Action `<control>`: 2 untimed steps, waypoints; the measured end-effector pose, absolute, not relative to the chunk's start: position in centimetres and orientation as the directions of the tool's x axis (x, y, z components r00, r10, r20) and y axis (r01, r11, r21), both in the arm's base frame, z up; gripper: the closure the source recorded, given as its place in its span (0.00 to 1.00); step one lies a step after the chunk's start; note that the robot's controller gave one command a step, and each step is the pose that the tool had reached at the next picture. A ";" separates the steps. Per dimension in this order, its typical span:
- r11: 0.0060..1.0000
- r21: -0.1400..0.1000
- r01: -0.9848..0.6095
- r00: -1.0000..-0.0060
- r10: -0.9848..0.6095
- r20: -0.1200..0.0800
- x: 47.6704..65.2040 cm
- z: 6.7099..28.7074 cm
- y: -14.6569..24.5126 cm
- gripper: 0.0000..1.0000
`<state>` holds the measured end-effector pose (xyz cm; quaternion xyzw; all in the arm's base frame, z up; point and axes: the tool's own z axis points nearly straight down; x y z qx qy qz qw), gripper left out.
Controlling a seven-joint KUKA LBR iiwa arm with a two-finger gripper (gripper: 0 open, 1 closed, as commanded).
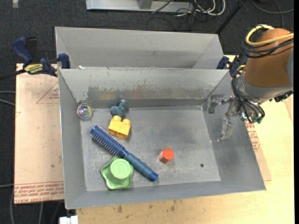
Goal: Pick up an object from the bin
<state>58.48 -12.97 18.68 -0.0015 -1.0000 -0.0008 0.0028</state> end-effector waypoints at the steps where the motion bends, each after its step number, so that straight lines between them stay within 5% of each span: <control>1: 0.987 0.003 -0.162 -0.987 -0.162 0.000 55.4 18.6 -5.4 0.00; 2: 0.945 0.004 -0.327 -0.945 -0.327 0.002 49.5 17.0 0.7 0.00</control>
Offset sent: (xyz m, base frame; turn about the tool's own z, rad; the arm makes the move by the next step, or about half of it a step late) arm -0.0309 0.0719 -0.0007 -0.1639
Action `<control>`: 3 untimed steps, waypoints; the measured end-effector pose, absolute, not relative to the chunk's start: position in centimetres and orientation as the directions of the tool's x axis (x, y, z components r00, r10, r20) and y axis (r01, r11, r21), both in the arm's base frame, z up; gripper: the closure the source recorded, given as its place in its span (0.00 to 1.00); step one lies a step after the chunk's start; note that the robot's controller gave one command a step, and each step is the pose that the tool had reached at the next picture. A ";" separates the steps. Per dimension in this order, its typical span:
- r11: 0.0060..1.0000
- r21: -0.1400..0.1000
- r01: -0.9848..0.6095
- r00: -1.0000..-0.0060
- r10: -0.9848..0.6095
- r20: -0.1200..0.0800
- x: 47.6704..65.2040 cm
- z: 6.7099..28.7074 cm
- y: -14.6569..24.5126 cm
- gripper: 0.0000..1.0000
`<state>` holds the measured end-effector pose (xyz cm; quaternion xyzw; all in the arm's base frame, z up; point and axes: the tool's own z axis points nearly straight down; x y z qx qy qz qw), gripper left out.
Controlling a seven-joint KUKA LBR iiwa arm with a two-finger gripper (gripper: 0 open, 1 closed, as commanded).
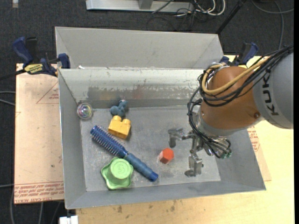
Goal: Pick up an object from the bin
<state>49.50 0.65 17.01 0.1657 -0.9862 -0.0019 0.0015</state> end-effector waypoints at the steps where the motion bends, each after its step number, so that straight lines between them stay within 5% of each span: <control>1: 0.796 0.001 -0.605 -0.796 -0.605 -0.002 56.7 6.9 1.2 0.00; 2: 0.796 -0.001 -0.605 -0.796 -0.605 -0.003 56.8 7.1 1.2 1.00; 3: 0.796 0.000 -0.605 -0.796 -0.605 -0.003 56.8 7.0 1.2 0.00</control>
Offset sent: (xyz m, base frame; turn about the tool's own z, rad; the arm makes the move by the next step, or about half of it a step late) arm 0.0718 0.0045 -0.1001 -0.3189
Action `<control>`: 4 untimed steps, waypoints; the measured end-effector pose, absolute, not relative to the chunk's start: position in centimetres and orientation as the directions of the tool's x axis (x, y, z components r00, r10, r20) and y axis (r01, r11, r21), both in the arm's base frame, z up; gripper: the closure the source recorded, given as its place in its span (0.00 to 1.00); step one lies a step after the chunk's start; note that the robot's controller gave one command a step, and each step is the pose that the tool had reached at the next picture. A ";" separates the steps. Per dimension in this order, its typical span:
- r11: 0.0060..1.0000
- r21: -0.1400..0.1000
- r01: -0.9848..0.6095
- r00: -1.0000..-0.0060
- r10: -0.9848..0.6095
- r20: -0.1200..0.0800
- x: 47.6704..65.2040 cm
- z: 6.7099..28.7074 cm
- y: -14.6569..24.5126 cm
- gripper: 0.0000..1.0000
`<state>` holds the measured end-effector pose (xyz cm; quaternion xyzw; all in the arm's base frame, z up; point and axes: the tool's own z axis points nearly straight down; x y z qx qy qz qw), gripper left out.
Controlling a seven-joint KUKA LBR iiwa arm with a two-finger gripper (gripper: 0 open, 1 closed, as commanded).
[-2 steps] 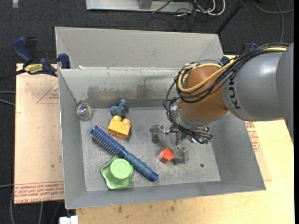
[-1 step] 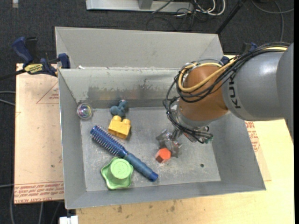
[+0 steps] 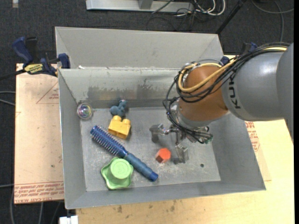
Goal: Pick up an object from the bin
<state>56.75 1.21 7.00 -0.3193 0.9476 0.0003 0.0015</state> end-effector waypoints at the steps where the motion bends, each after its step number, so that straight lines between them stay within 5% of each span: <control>1: 0.837 0.004 -0.548 -0.837 -0.548 0.001 53.0 6.9 3.5 0.00; 2: 0.854 -0.001 -0.520 -0.854 -0.520 -0.003 54.0 7.0 -0.7 0.00; 3: 0.912 0.004 -0.410 -0.912 -0.410 0.000 51.6 6.9 4.1 0.00; 4: 0.930 -0.006 -0.368 -0.930 -0.368 -0.009 57.4 7.2 -2.3 0.00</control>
Offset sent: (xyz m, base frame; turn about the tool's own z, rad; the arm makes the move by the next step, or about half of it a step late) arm -0.0364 0.0209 0.0000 0.0720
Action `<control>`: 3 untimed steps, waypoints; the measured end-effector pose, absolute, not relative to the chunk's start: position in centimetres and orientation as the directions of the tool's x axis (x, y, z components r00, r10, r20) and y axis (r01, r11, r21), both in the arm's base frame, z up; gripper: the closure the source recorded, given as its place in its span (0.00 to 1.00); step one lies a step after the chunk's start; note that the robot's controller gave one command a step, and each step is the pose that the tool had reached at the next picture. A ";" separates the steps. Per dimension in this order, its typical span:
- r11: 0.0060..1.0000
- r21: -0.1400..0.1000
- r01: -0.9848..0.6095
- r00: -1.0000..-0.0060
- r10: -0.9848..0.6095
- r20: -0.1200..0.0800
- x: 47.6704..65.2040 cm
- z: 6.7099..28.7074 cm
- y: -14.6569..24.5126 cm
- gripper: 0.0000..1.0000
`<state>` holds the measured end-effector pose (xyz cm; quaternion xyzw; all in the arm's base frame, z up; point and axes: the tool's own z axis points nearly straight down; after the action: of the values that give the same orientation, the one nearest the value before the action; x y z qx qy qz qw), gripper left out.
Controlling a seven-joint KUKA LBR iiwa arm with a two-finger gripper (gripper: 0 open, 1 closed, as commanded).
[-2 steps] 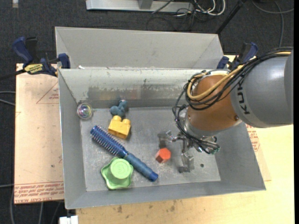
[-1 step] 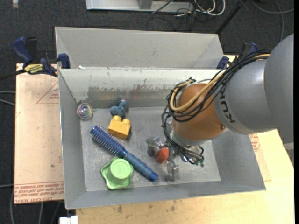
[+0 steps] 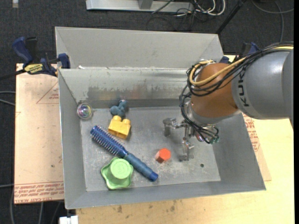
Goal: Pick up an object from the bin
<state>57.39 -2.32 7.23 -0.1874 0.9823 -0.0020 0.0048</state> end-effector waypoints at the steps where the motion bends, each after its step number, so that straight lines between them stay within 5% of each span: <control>1: 0.770 0.003 -0.638 -0.770 -0.638 -0.002 55.1 7.0 5.0 0.00; 2: 0.772 0.000 -0.635 -0.772 -0.635 -0.003 55.2 7.0 4.8 1.00; 3: 0.772 0.001 -0.635 -0.772 -0.635 -0.002 55.2 7.0 4.8 0.00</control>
Offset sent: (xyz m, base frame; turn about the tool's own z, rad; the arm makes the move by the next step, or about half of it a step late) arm -0.0226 0.0700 -0.0023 -0.3135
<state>55.17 4.80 7.00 -0.3375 0.9413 0.0008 0.0007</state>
